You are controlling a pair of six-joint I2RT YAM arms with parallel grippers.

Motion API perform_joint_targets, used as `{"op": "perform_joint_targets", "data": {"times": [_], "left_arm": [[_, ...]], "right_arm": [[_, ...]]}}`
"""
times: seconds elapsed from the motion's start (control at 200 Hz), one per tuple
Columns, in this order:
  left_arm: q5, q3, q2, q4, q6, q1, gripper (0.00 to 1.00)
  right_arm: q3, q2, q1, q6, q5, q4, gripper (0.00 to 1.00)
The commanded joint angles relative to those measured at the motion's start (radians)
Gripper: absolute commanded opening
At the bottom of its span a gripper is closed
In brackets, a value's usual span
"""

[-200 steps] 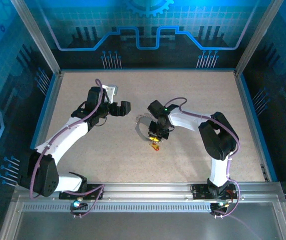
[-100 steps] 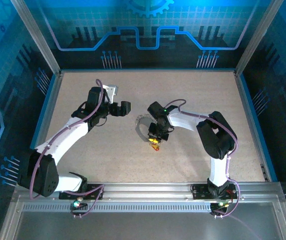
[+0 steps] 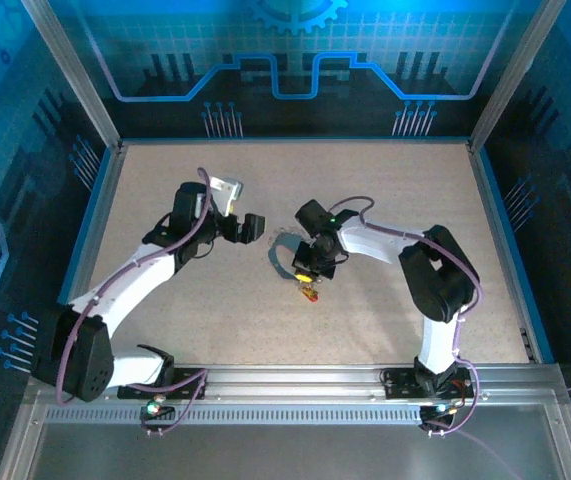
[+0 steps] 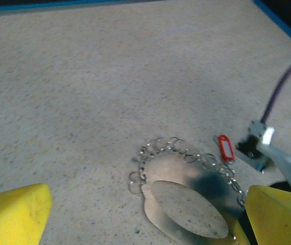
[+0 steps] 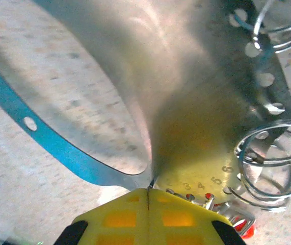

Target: Put the keys on the keyring

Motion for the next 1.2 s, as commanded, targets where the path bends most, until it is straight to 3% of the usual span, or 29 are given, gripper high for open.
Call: {"op": "perform_joint_targets", "data": {"times": [0.0, 0.15, 0.22, 0.35, 0.51, 0.585, 0.72, 0.84, 1.196], "left_arm": [[0.166, -0.098, -0.081, 0.188, 0.147, -0.009, 0.97], [0.306, -0.262, -0.154, 0.408, 0.332, -0.024, 0.94], [0.371, -0.279, -0.159, 0.393, 0.424, -0.042, 0.91], [0.391, -0.277, -0.156, 0.325, 0.533, -0.084, 0.82], [0.378, -0.259, -0.165, 0.263, 0.579, -0.097, 0.73], [0.372, -0.256, -0.166, 0.243, 0.612, -0.096, 0.73], [0.351, -0.264, -0.209, 0.204, 0.706, -0.096, 0.76], [0.295, -0.283, -0.25, 0.224, 0.743, -0.097, 0.77], [0.287, -0.267, -0.37, 0.131, 0.756, -0.096, 0.79]], "right_arm": [[-0.009, -0.076, -0.006, 0.032, -0.062, 0.047, 0.02], [-0.017, -0.103, -0.046, 0.043, -0.15, 0.078, 0.0], [-0.018, -0.122, -0.06, 0.027, -0.177, 0.103, 0.0], [0.003, -0.145, -0.083, -0.031, -0.247, 0.133, 0.0], [-0.009, -0.215, -0.086, -0.124, -0.267, 0.225, 0.0], [-0.003, -0.238, -0.086, -0.197, -0.262, 0.233, 0.0], [0.057, -0.271, -0.062, -0.411, -0.13, 0.135, 0.0], [0.079, -0.288, -0.061, -0.557, -0.158, 0.108, 0.0], [0.118, -0.344, -0.047, -0.906, -0.178, 0.02, 0.0]]}}
